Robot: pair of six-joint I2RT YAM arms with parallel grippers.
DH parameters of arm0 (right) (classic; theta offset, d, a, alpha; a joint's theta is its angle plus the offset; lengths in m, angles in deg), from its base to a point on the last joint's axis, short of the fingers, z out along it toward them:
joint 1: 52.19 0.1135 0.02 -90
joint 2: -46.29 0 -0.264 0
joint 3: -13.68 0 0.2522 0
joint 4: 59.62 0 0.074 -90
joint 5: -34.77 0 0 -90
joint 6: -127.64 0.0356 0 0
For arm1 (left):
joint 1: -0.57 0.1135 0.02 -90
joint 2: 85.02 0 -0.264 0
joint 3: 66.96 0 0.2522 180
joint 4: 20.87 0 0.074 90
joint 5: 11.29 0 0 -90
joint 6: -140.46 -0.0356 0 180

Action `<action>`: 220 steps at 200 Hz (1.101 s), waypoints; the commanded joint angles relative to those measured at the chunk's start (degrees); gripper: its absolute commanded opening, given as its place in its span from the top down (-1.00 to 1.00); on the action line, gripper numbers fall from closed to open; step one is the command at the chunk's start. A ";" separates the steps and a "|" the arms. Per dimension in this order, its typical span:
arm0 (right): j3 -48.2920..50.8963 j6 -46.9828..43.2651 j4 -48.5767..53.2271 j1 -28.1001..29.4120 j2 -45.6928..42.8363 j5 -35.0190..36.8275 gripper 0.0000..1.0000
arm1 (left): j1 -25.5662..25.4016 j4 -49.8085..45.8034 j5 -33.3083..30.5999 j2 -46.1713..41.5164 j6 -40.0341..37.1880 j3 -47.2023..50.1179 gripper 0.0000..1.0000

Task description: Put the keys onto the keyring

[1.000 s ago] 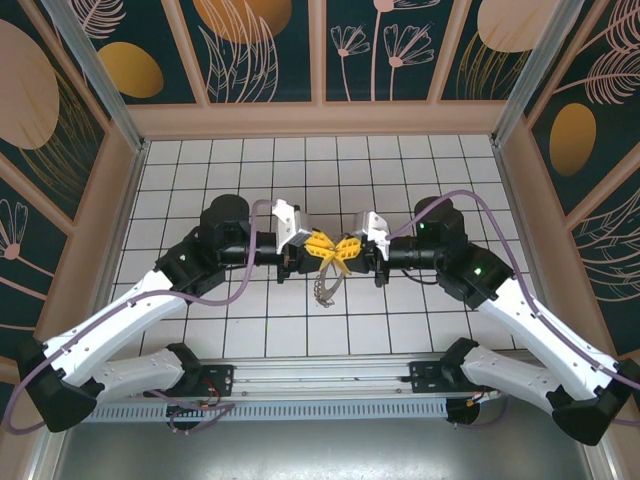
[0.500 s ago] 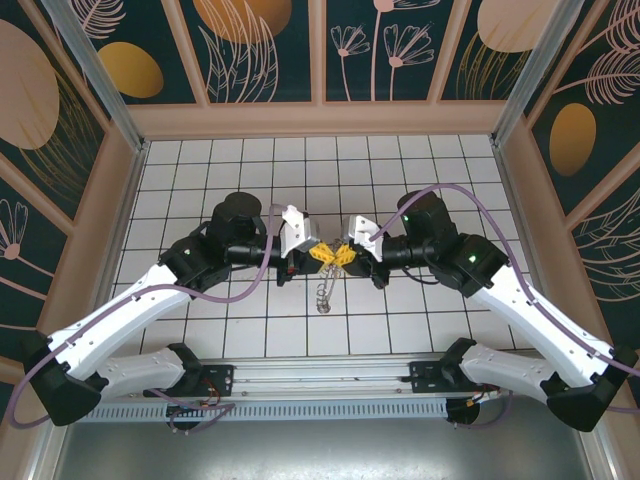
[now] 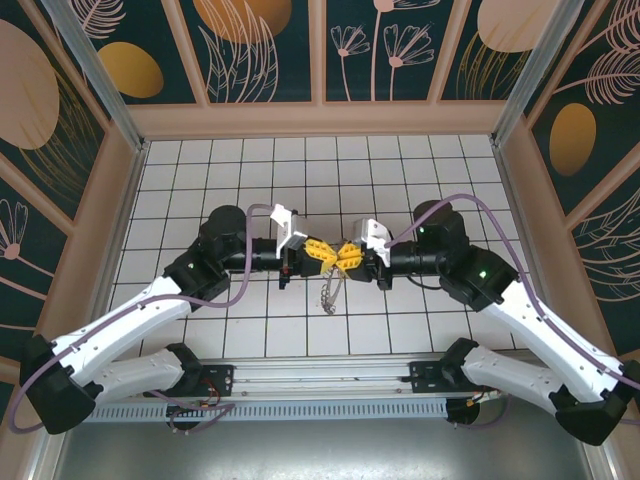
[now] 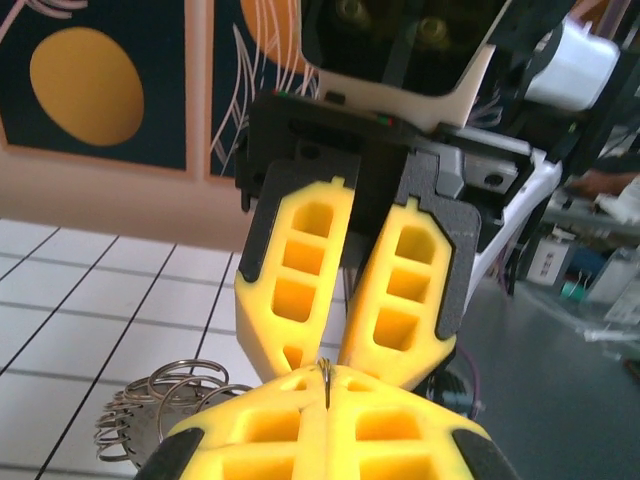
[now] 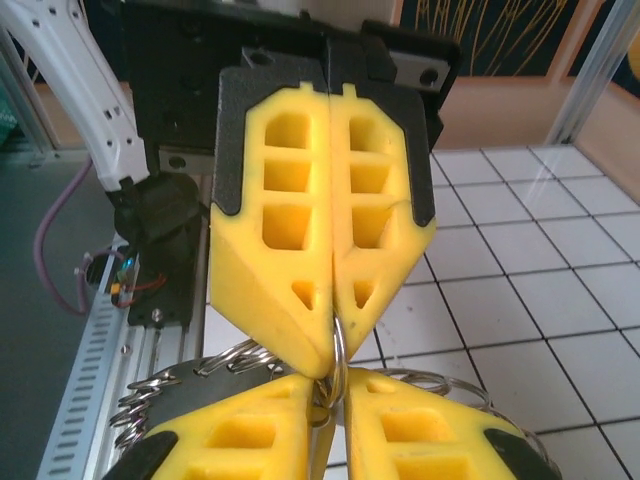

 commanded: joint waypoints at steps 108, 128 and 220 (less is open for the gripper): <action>-0.84 1.51 -7.18 0.16 0.42 0.88 1.00 | -0.40 -12.99 -1.30 -0.31 -6.73 -5.17 1.00; -3.41 -0.16 -3.04 0.23 2.94 1.33 1.00 | -0.42 -26.01 -5.09 2.50 -12.54 -11.47 0.71; -10.84 -5.86 7.60 0.29 6.96 0.12 1.00 | -0.41 -44.12 -9.22 9.10 -21.79 -20.07 0.69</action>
